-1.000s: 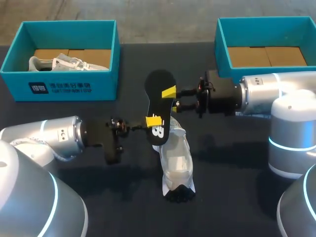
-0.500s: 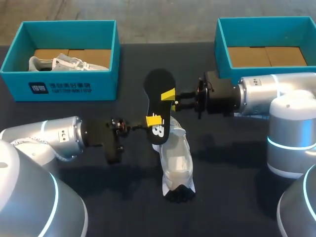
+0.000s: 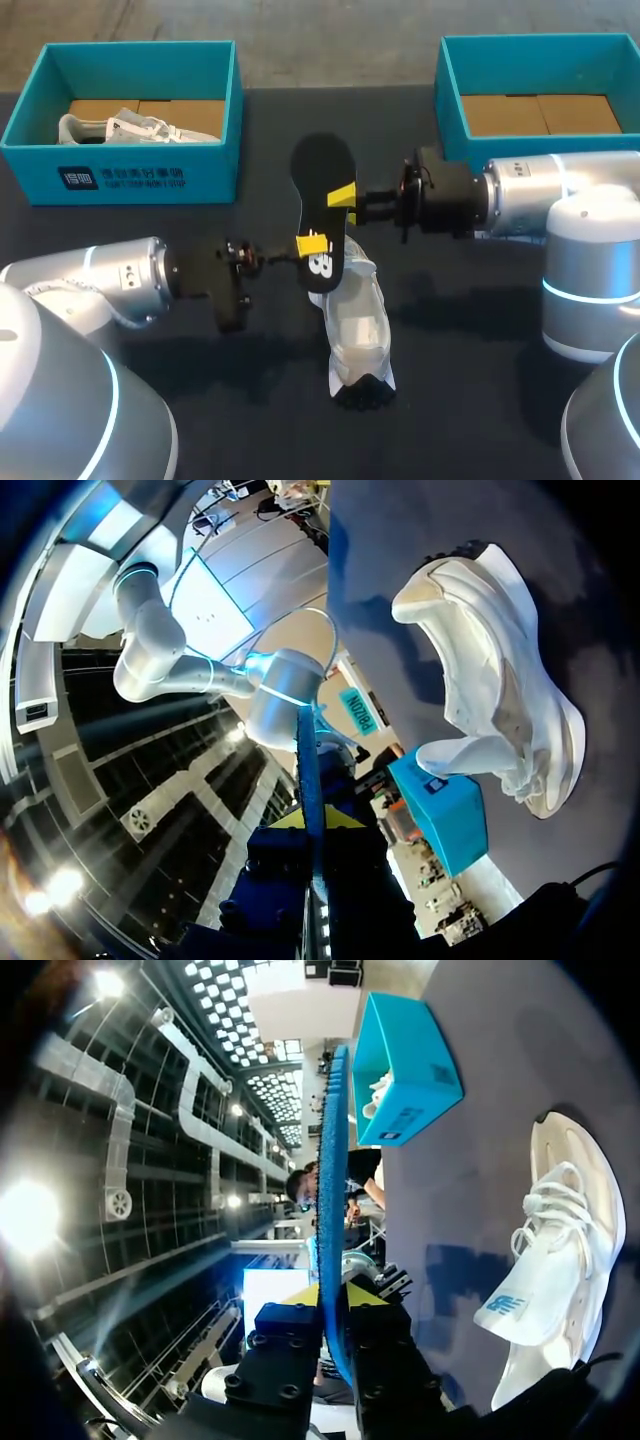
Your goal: Take the shoe out of the shoebox, open the shoe tongue, remove and reinsert the insole, then place the shoe into the shoebox
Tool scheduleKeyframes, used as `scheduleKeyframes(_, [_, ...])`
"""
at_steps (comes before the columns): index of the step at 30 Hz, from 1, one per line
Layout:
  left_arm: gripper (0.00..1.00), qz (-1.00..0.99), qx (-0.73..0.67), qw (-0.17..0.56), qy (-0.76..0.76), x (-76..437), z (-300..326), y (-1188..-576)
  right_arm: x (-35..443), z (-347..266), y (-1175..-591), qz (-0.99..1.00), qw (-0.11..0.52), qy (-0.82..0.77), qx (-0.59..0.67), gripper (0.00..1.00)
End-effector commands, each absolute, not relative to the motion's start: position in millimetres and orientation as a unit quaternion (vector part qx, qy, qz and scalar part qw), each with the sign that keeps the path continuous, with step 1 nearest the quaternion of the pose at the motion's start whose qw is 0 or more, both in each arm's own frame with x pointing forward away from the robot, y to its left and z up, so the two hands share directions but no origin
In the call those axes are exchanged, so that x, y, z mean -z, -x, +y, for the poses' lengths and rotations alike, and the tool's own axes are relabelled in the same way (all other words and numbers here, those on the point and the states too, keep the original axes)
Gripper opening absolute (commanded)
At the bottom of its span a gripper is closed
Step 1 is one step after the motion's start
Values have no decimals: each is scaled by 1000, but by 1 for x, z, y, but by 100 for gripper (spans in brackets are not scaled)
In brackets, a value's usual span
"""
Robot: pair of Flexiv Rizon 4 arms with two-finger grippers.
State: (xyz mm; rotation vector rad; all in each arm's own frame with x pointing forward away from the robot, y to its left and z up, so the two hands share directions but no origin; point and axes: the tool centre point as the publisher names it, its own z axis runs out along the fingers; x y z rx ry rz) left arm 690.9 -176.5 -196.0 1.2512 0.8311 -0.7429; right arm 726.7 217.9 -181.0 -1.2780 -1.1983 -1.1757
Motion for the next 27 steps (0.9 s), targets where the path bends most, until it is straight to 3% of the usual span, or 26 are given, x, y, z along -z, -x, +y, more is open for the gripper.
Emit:
scheduleKeyframes(1, [0,371,325,672,-552,197,-178,-688,181,218,-725,-493,493,528,484,8])
scheduleKeyframes(3, [0,371,324,673,-551,198,-178,-688,181,218,-725,-493,493,528,484,0])
scheduleKeyframes(11, [0,377,325,670,-551,199,-178,-689,182,220,-726,-494,495,528,482,0])
scheduleKeyframes(12, [27,378,325,670,-551,199,-178,-689,182,220,-726,-495,495,528,482,0])
scheduleKeyframes(13, [42,379,326,669,-550,199,-178,-688,182,220,-726,-495,495,528,482,0])
scheduleKeyframes(14, [48,379,326,669,-550,199,-178,-688,182,220,-726,-495,495,528,482,0])
scheduleKeyframes(15, [64,380,326,669,-549,199,-178,-688,182,220,-726,-495,495,528,481,0])
scheduleKeyframes(16, [87,381,326,670,-548,199,-178,-688,182,219,-726,-496,495,527,481,0])
scheduleKeyframes(17, [100,382,325,670,-547,199,-178,-688,182,219,-726,-496,494,527,481,0])
scheduleKeyframes(27, [100,404,331,655,-547,180,-157,-676,186,210,-724,-500,492,531,476,0])
